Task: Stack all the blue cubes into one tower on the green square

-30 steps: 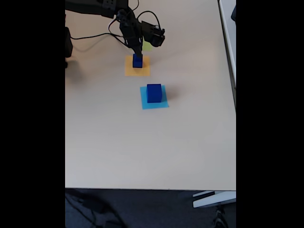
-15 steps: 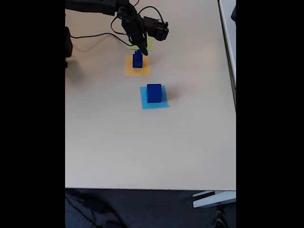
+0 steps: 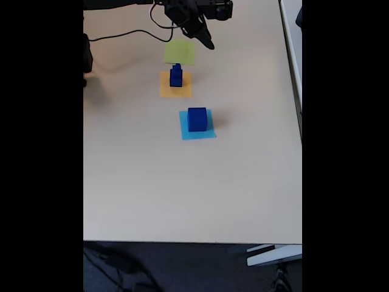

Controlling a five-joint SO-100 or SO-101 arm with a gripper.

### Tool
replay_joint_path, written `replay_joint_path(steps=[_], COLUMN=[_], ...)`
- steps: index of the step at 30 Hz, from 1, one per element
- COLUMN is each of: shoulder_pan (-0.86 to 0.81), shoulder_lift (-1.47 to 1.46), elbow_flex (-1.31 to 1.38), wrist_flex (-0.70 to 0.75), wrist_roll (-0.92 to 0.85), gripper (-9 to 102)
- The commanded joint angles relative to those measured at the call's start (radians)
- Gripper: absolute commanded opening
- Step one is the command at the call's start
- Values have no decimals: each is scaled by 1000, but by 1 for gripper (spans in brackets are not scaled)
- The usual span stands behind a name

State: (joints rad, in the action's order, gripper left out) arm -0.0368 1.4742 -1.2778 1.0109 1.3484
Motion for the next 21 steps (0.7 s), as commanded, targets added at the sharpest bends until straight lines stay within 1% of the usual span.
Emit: replay_joint_path(steps=[1, 6, 12, 15, 21], shoulder_pan=[-41, -107, -166, -184, -210], shoulder_lift=[9, 11, 15, 26, 35], elbow_flex=[71, 60, -9, -77, -184], wrist_flex=[12, 26, 26, 11, -3], wrist_roll=[-37, -98, -126, -126, -120], gripper=[16, 16, 16, 22, 23])
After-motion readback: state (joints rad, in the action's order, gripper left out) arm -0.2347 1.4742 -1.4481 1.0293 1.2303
